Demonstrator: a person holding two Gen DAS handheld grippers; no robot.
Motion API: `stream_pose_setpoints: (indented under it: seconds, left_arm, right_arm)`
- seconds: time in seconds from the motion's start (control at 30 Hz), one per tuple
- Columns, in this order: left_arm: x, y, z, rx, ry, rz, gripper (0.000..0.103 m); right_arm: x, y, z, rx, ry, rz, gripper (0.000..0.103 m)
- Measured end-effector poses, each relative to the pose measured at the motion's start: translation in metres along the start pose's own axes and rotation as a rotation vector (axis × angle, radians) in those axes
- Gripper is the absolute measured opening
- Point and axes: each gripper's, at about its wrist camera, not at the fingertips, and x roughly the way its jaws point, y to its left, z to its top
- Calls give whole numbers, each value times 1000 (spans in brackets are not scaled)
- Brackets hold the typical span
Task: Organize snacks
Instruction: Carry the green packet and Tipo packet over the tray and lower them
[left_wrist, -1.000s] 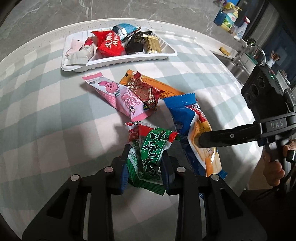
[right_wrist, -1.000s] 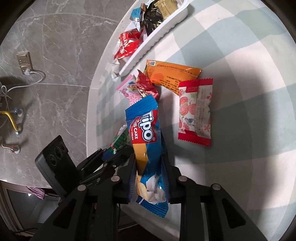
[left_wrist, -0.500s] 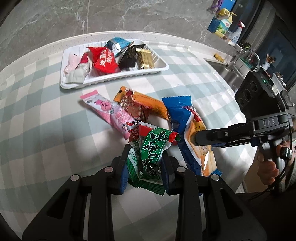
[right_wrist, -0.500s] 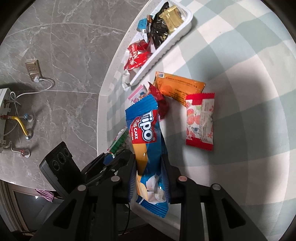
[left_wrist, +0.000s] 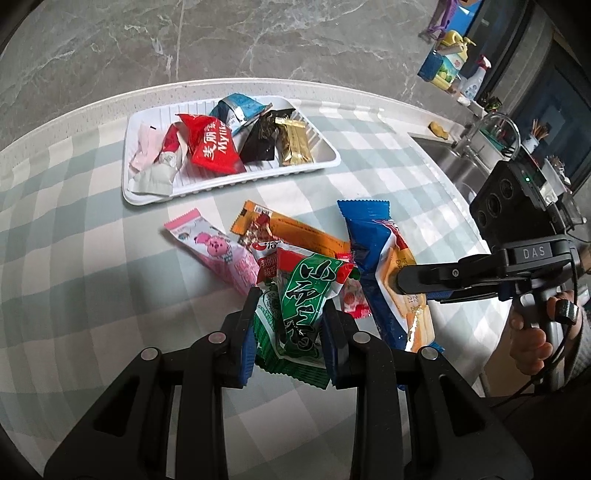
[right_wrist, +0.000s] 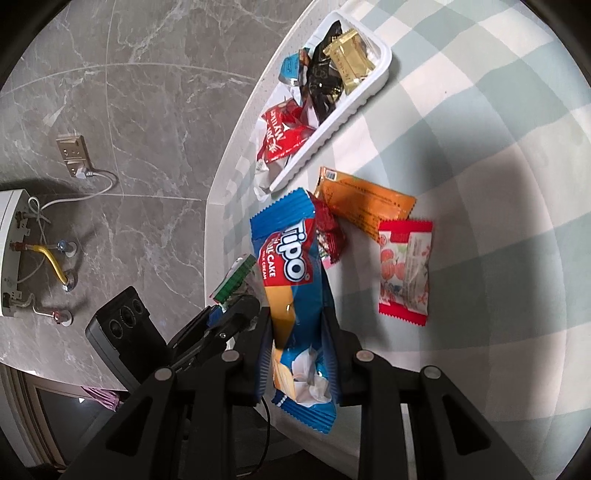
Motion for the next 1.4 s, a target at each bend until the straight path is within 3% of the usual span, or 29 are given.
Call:
stream_pose_setpoints:
  seconds: [1.03,1.4]
  left_arm:
    - [18,33,53,-109,-24,4,27]
    - [26,47,85,-132,-42,10,27]
  right_arm:
    - [-7,-3,50,50,-44,24,27]
    - [-5,1,85,45,-75,18,27]
